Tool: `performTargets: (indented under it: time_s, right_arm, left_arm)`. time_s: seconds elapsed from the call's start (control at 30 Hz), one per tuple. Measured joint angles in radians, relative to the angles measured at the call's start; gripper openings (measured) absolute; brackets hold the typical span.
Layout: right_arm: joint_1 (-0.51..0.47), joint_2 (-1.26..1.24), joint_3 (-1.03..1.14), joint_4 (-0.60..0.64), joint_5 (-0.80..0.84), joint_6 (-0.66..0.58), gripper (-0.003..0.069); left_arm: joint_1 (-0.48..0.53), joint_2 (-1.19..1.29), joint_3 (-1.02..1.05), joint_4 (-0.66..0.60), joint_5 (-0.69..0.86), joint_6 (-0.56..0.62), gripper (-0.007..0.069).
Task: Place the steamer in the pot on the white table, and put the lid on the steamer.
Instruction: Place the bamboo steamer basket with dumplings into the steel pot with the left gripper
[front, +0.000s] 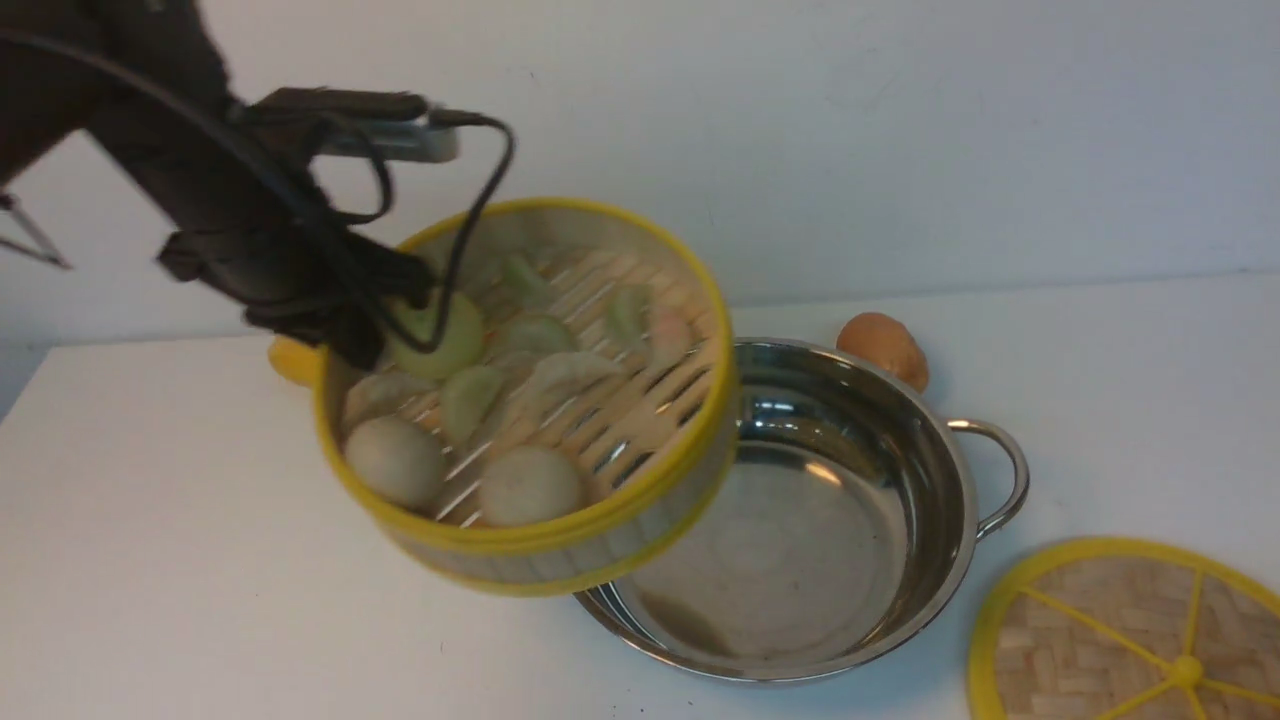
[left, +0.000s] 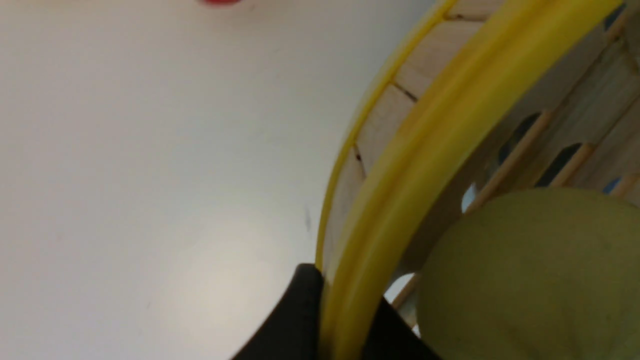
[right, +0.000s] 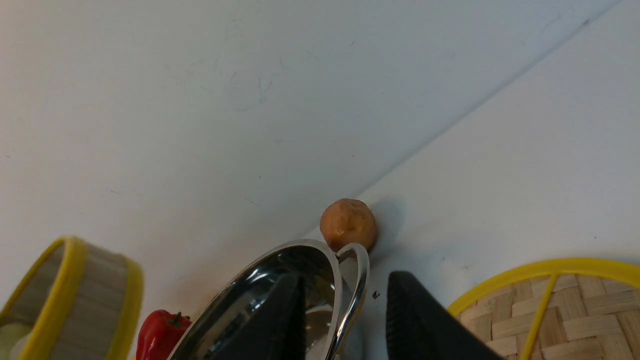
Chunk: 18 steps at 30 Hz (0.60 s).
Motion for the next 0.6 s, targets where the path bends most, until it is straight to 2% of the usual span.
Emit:
performTargets:
  time_s: [0.13, 0.27, 0.6]
  right_arm:
    - [0.0, 0.0, 0.0, 0.0, 0.003, 0.0, 0.0244]
    - [0.0, 0.0, 0.0, 0.0, 0.003, 0.0, 0.0244]
    - [0.0, 0.0, 0.0, 0.003, 0.003, 0.0, 0.0244]
  left_arm:
    - [-0.097, 0.155, -0.197, 0.011, 0.0, -0.026, 0.0023]
    - [-0.145, 0.25, -0.3, 0.003, 0.0, -0.044, 0.0023]
    - [-0.187, 0.354, -0.319, 0.01, 0.006, -0.048, 0.0023]
